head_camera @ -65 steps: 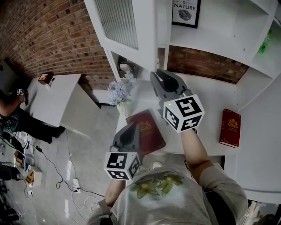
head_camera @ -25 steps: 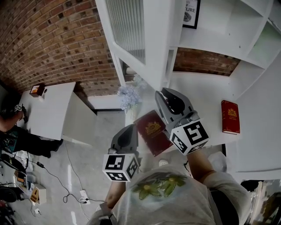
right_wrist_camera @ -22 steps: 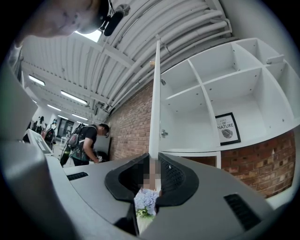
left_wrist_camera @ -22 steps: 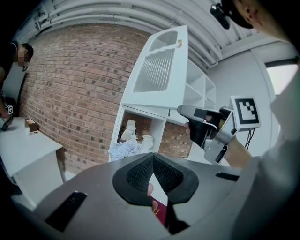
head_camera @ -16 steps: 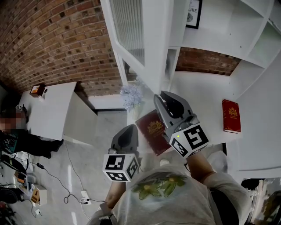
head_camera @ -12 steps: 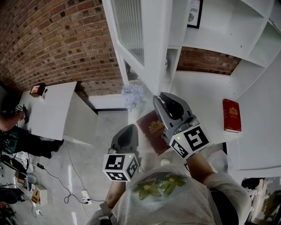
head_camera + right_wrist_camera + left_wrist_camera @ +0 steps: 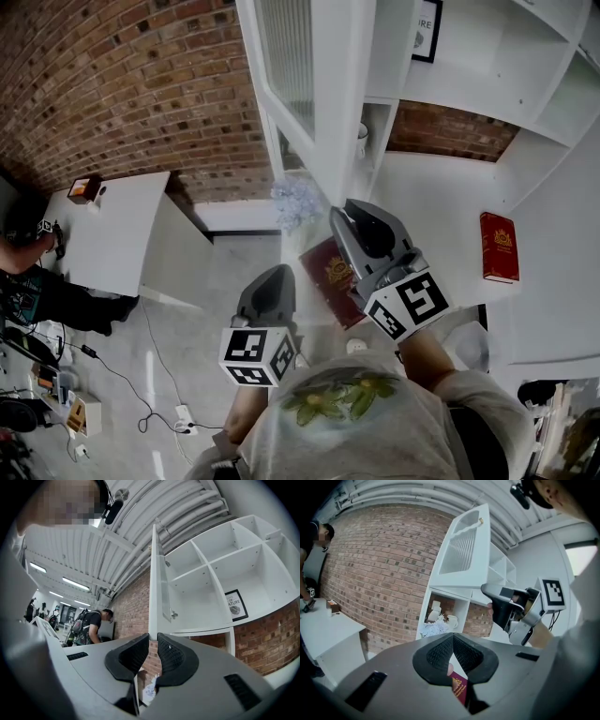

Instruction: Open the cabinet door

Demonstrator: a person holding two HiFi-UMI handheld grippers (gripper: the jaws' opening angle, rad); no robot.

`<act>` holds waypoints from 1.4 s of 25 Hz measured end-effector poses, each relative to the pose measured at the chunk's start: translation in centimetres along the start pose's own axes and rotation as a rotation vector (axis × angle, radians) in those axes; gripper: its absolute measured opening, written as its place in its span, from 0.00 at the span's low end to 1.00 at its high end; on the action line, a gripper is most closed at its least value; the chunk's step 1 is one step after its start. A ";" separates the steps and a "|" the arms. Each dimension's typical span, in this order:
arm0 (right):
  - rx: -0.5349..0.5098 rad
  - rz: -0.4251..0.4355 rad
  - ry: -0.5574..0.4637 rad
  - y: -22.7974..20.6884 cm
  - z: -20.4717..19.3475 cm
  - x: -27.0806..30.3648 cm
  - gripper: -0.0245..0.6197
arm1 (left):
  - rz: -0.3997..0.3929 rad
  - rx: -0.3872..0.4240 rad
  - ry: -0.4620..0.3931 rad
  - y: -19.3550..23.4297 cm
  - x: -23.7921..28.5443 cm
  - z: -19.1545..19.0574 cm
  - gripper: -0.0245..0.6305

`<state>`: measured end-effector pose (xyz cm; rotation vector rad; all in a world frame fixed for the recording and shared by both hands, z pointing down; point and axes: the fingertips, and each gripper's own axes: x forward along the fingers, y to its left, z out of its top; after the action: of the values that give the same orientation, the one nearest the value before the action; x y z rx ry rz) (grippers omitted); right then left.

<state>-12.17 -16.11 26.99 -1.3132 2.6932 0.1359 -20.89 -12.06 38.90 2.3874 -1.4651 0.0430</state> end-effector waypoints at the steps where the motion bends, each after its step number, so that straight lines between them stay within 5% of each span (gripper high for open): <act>1: 0.001 0.005 -0.002 0.2 0.0 0.1 0.14 | 0.003 -0.001 -0.001 0.2 -0.1 0.0 0.05; 35: 0.027 0.099 -0.003 6.0 -0.4 2.5 0.14 | 0.080 -0.032 -0.025 4.0 -3.9 -0.1 0.05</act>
<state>-18.50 -14.41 27.12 -1.1718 2.7480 0.1123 -26.22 -10.29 39.34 2.3112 -1.5602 0.0091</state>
